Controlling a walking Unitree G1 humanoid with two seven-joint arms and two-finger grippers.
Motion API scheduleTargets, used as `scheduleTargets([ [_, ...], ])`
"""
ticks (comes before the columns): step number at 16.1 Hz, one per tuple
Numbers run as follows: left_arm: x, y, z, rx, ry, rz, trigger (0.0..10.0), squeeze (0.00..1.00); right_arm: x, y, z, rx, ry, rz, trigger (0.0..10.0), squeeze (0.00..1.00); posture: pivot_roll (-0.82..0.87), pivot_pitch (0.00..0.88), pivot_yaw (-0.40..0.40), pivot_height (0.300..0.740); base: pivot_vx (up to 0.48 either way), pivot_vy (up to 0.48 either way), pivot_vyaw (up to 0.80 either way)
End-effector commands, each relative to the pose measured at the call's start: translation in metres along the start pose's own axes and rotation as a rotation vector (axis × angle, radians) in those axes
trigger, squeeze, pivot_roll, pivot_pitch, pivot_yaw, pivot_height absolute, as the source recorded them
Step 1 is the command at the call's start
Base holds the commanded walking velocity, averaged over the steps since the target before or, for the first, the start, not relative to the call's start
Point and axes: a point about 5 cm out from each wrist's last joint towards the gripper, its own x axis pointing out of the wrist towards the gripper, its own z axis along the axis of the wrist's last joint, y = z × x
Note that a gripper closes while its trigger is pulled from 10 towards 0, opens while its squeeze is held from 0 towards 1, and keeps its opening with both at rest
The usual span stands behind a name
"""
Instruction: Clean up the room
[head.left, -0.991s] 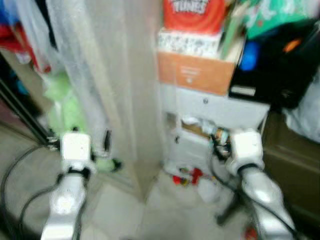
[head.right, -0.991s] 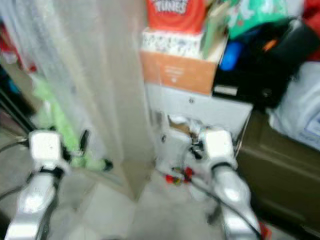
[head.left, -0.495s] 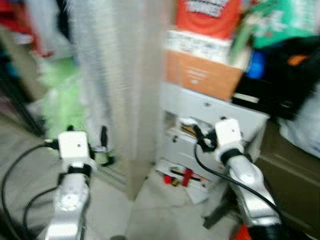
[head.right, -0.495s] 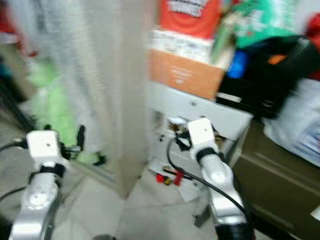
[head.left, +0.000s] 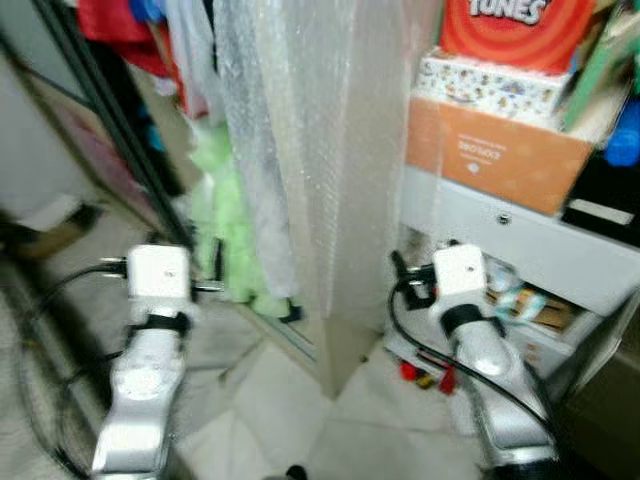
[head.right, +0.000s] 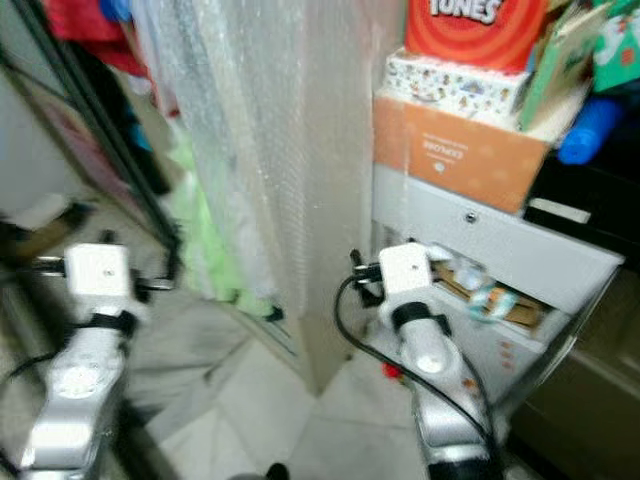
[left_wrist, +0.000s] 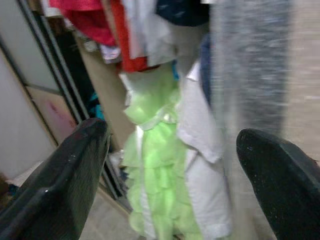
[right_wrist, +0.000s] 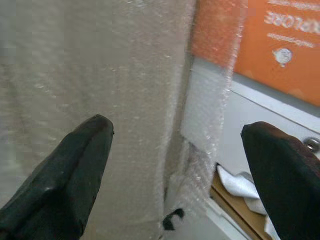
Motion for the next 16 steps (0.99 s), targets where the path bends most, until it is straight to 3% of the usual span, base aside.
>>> scheduleTargets([
  [1,0.001,0.007,-0.004,0.027,0.019,0.014,10.0,0.00,0.001,0.003,0.002,0.026,-0.009,-0.001,10.0,0.00,-0.05,0.000,0.084,0.740,0.000,0.000,0.80],
  [11,-0.006,0.005,-0.009,0.011,0.024,0.055,10.0,0.00,0.000,0.007,-0.001,0.004,0.014,0.080,10.0,0.00,-0.03,0.000,-0.007,0.740,0.000,0.000,0.80],
  [16,-0.010,0.000,-0.011,-0.012,0.030,0.075,10.0,0.00,0.006,0.004,0.001,-0.021,0.009,0.108,10.0,0.00,-0.02,0.000,-0.018,0.740,0.000,0.000,0.20],
])
